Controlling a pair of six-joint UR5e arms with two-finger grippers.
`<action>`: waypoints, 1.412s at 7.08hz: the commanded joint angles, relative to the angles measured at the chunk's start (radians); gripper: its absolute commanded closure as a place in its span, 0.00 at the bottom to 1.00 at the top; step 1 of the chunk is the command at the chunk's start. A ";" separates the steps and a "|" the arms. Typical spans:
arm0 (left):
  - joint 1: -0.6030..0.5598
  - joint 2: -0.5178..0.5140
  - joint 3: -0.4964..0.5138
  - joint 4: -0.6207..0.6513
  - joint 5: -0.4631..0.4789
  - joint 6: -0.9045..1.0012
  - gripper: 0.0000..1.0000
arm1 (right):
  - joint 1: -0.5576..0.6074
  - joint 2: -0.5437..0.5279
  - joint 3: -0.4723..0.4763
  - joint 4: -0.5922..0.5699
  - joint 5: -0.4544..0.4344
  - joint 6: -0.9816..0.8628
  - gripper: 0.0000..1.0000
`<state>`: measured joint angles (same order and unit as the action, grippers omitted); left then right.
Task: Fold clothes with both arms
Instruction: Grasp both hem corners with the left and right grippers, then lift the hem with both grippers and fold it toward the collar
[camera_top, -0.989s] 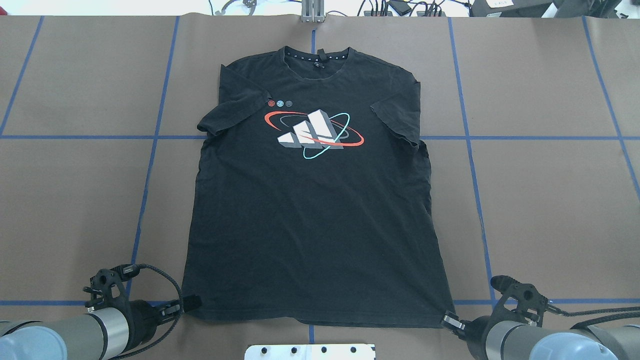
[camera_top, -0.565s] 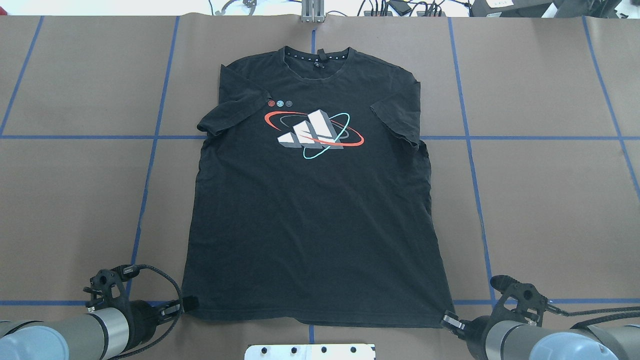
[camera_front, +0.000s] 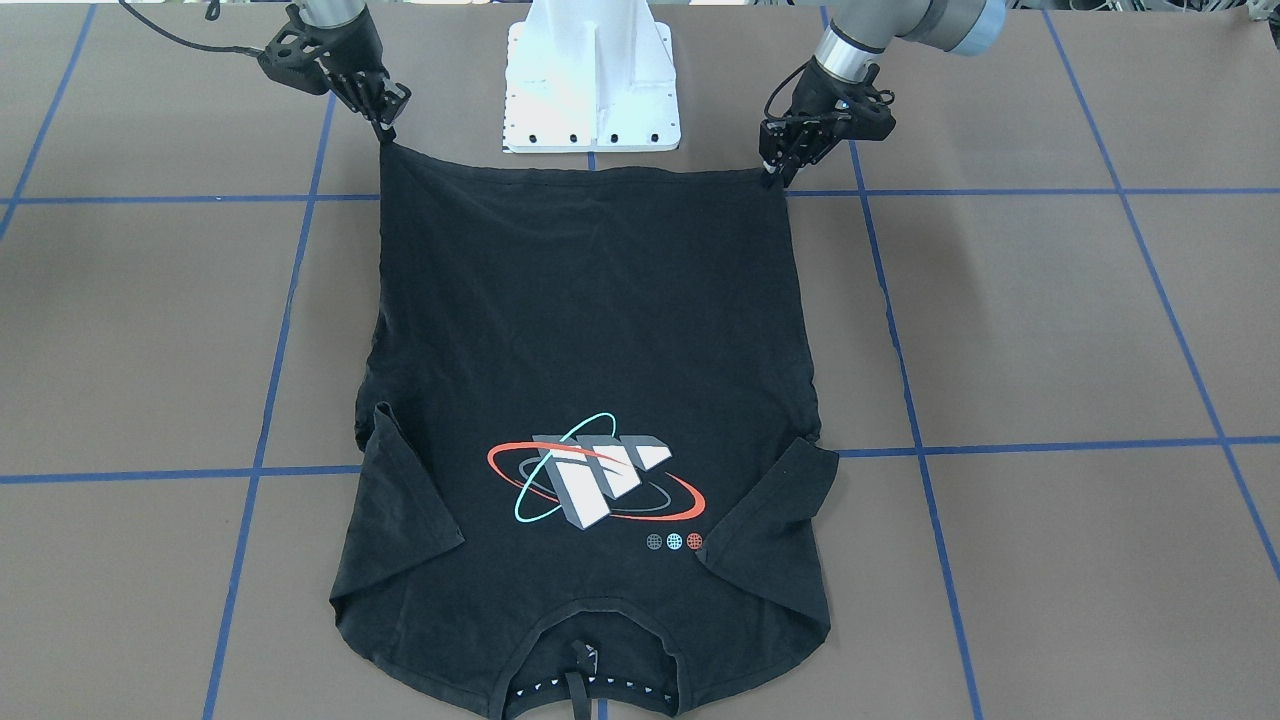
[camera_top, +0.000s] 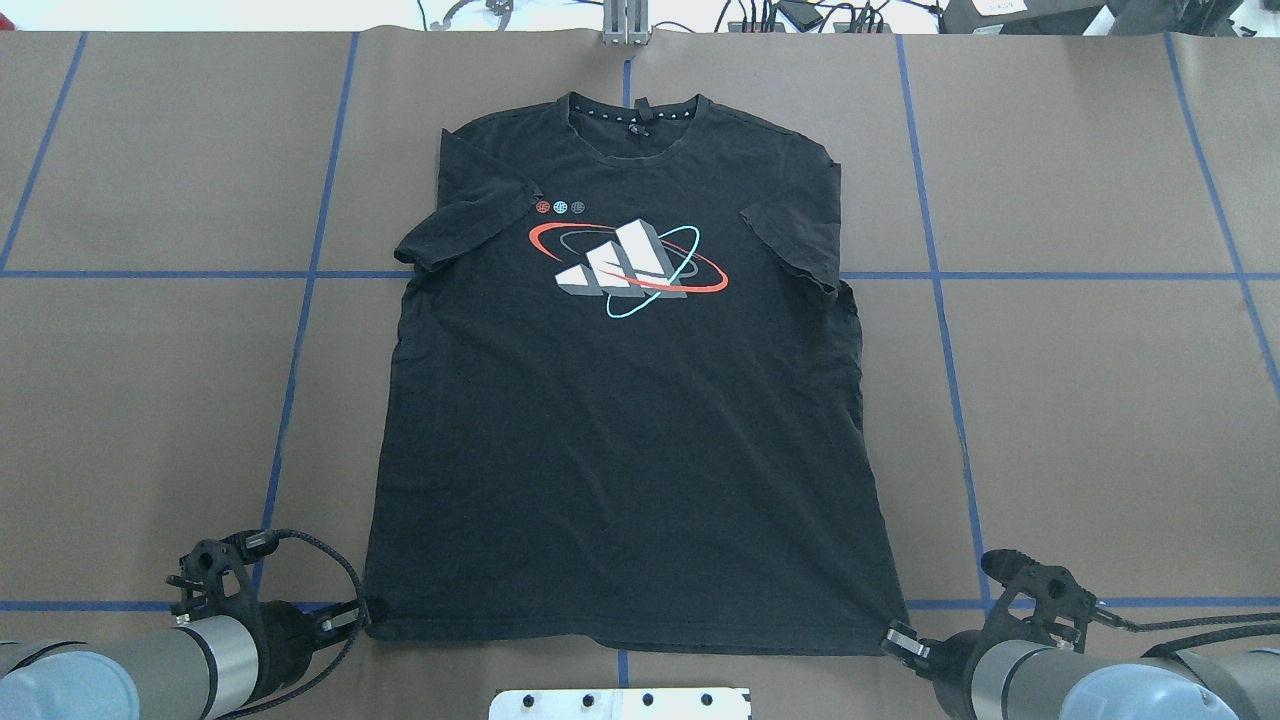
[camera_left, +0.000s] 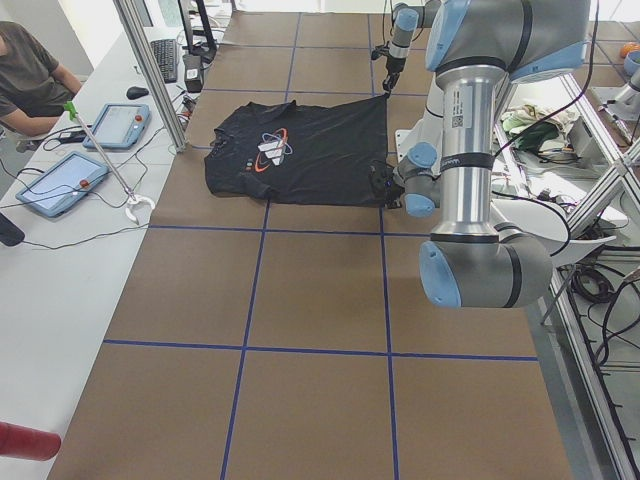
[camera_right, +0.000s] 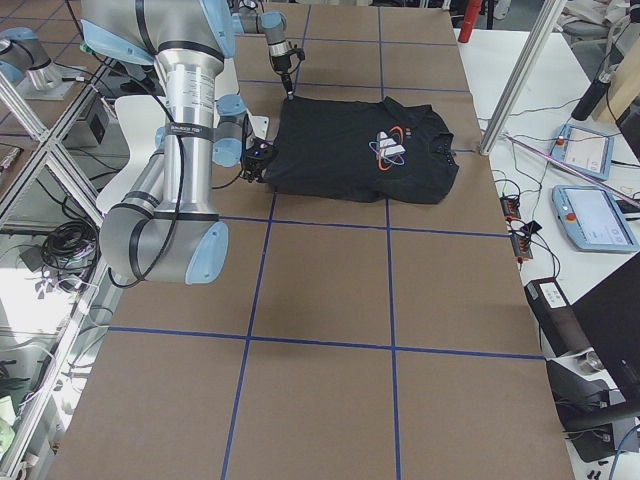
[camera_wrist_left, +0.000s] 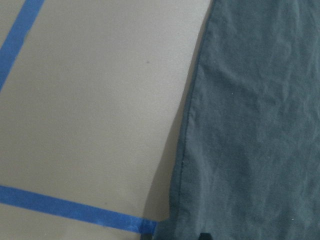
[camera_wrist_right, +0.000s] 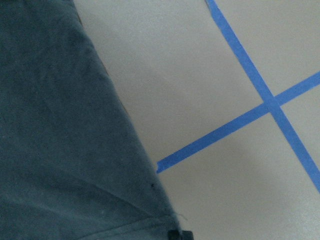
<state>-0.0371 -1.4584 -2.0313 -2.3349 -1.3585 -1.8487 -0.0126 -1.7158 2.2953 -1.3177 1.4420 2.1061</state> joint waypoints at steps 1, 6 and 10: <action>-0.003 0.001 -0.023 0.000 -0.008 -0.001 1.00 | 0.000 -0.002 0.006 0.000 0.000 0.000 1.00; -0.096 0.033 -0.233 0.075 -0.185 0.026 1.00 | 0.092 -0.042 0.127 -0.006 0.018 -0.001 1.00; -0.540 -0.295 -0.063 0.217 -0.446 0.314 1.00 | 0.572 0.283 0.000 -0.271 0.363 -0.174 1.00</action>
<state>-0.4744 -1.6909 -2.1556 -2.1385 -1.7313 -1.6047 0.4549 -1.5820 2.3413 -1.4457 1.7508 1.9907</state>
